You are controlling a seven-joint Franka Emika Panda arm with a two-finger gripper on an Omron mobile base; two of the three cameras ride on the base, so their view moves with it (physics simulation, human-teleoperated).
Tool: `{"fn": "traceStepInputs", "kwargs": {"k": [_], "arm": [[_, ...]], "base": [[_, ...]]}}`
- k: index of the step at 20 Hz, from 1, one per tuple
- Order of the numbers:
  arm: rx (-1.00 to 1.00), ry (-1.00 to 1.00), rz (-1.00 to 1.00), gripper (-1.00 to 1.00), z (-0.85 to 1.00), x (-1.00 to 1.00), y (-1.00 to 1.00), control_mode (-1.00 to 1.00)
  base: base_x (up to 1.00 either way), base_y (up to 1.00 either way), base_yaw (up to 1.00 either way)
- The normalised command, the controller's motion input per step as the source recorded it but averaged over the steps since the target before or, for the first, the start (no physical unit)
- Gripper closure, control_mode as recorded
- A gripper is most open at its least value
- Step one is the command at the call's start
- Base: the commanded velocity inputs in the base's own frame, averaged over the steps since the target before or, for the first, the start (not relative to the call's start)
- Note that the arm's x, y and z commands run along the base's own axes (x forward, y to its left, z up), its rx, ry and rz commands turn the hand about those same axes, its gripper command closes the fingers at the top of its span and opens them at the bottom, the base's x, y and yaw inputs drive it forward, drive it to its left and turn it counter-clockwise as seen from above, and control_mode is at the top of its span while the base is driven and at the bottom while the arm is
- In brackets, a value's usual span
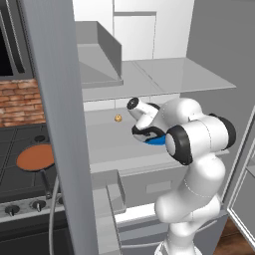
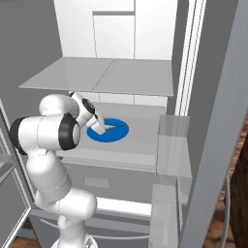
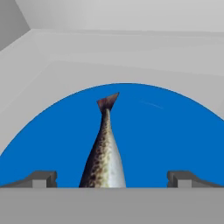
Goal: Retrieve the fish from the fridge and place it on the saucepan with marinade on the stove.
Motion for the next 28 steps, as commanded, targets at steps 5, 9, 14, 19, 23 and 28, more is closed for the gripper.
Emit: {"fn": "traceStepInputs", "kwargs": {"k": [5,9,14,19,23,28], "arm": [[0.00,0.02,0.00,-1.00,-0.02,0.00,0.00,-1.00],[0.00,0.08,0.00,-1.00,-0.02,0.00,0.00,-1.00],[0.00,0.10,0.00,-1.00,0.00,0.00,0.00,-1.00],[0.00,0.09,0.00,-1.00,0.00,0.00,0.00,-1.00],[0.00,0.07,0.00,-1.00,0.00,0.00,0.00,-1.00],[0.00,0.04,0.00,-1.00,0.00,0.00,0.00,-1.00]], "base": [[0.00,0.00,0.00],[0.00,0.00,0.00],[0.00,0.00,0.00],[0.00,0.00,0.00],[0.00,0.00,0.00],[0.00,0.00,0.00]]}}
